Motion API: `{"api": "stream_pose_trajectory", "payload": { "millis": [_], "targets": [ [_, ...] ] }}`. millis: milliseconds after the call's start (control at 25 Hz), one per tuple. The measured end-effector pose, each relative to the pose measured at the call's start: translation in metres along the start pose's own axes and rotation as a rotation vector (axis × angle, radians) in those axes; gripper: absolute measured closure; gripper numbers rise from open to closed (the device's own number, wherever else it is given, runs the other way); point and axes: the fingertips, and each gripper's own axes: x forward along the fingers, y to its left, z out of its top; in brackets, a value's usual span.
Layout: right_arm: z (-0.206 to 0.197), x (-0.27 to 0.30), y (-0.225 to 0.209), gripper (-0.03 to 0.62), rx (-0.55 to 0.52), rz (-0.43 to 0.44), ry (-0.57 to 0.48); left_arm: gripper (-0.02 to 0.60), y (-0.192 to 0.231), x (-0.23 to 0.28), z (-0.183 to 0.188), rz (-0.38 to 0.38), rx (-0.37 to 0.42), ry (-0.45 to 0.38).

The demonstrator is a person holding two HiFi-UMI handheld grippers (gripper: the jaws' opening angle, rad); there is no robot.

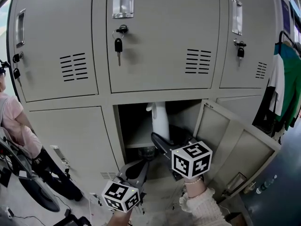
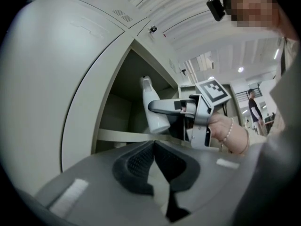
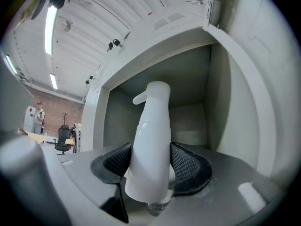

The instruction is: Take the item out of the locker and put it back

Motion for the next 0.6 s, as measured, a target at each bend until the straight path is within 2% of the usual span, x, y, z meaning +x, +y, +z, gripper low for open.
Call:
{"api": "stream_pose_trajectory", "payload": {
  "millis": [600],
  "targets": [
    [-0.028,-0.048,0.024,0.332,-0.012,0.031,-0.022,0.575,-0.005,-0.008,0.0,0.027,0.051,0.008]
  ]
}}
